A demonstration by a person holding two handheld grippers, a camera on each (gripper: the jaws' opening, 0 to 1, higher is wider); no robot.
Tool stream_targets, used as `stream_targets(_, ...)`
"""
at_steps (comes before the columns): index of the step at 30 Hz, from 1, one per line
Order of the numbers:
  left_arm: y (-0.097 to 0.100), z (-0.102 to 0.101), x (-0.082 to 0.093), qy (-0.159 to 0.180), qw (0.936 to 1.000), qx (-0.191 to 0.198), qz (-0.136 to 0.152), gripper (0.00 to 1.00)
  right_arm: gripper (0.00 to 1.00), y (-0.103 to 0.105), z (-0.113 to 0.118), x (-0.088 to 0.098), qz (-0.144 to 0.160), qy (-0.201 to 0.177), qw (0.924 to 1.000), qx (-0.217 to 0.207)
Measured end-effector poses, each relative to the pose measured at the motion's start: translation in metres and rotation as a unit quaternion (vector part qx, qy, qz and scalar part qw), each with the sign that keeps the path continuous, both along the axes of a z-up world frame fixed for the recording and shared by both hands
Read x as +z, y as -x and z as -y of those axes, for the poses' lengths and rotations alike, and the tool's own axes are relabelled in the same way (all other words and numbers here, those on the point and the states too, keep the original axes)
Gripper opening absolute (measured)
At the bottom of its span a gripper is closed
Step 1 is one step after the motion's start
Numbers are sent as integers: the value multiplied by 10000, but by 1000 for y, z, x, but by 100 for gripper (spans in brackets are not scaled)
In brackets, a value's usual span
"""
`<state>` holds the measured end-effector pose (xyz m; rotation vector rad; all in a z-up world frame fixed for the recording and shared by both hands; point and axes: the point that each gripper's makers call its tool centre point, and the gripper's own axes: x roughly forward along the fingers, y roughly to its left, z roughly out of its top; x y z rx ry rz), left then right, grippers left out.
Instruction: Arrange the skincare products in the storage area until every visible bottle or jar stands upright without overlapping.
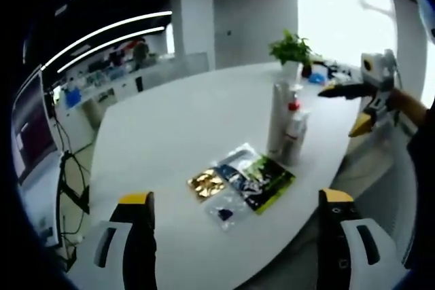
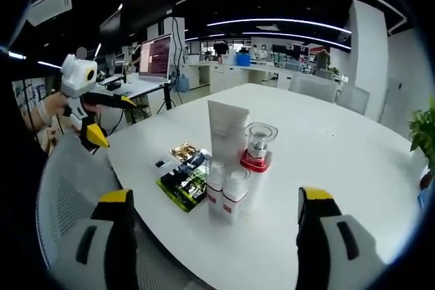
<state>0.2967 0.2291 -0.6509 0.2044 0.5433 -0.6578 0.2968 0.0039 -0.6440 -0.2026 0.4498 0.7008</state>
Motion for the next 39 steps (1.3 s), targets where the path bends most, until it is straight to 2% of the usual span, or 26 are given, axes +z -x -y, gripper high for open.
stream_targets(35,-2,0,-2,-30,10000,-11,-38,97,100,-2,0,-3,-74,-59,9999,-71)
stream_targets(39,-1,-1,-4,-111,9999,-6,-62,97,100,-2,-1,-2,-77,-116,9999,-51)
